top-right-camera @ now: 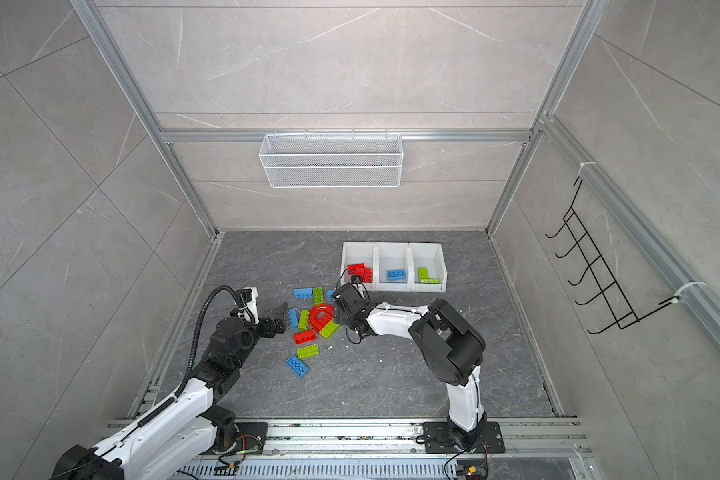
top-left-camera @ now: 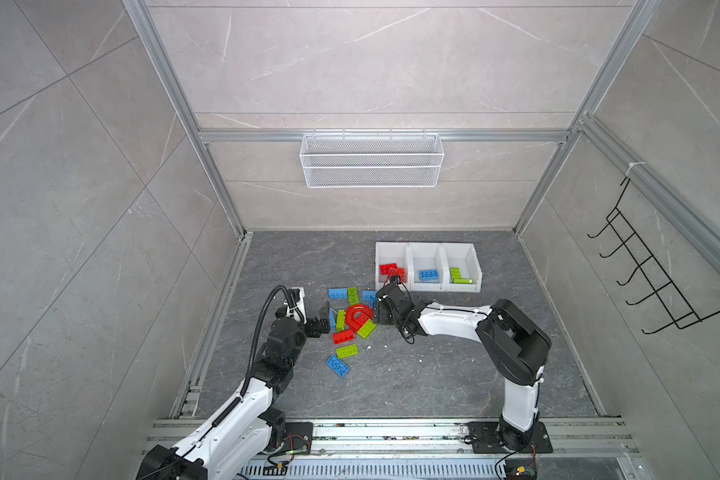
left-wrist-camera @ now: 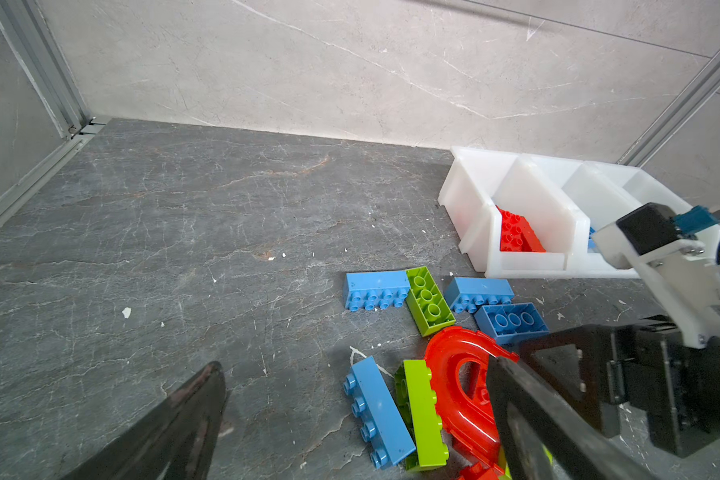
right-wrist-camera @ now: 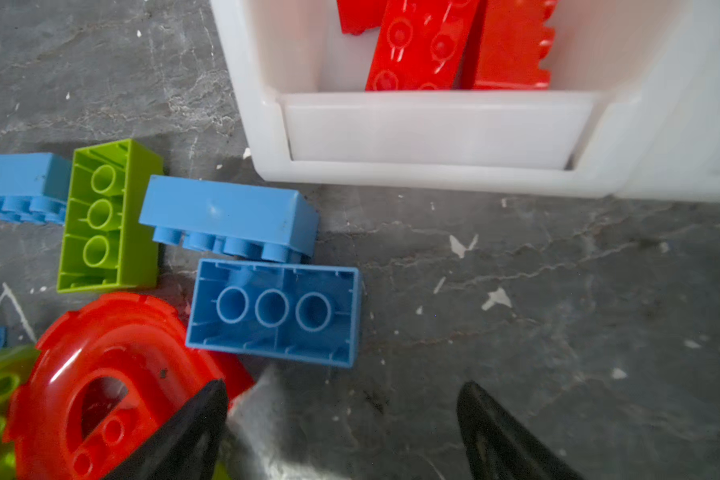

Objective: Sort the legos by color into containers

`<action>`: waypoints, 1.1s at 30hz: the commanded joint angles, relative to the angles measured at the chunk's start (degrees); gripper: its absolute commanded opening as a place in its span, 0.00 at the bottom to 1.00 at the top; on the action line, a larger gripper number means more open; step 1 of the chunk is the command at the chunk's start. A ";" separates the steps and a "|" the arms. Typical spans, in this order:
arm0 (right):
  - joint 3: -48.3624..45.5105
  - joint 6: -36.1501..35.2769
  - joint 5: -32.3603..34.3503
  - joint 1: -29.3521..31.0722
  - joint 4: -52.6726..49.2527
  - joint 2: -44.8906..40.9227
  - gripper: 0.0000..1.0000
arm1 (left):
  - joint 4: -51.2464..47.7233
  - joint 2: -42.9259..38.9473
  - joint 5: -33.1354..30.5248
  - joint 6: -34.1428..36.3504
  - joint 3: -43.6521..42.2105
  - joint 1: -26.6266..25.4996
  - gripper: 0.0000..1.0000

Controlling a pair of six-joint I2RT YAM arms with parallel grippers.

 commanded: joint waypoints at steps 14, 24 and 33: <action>8.90 1.91 6.45 1.73 -1.68 8.23 0.87 | 1.95 -2.75 -0.56 -0.50 -0.21 0.38 1.00; 3.62 3.34 6.11 -0.08 1.70 6.81 0.82 | 1.91 -3.16 -0.41 -0.16 -0.21 0.38 1.00; -11.74 5.71 5.79 -1.41 8.35 -5.07 0.82 | 2.00 -2.98 -0.09 -0.14 -0.28 0.46 1.00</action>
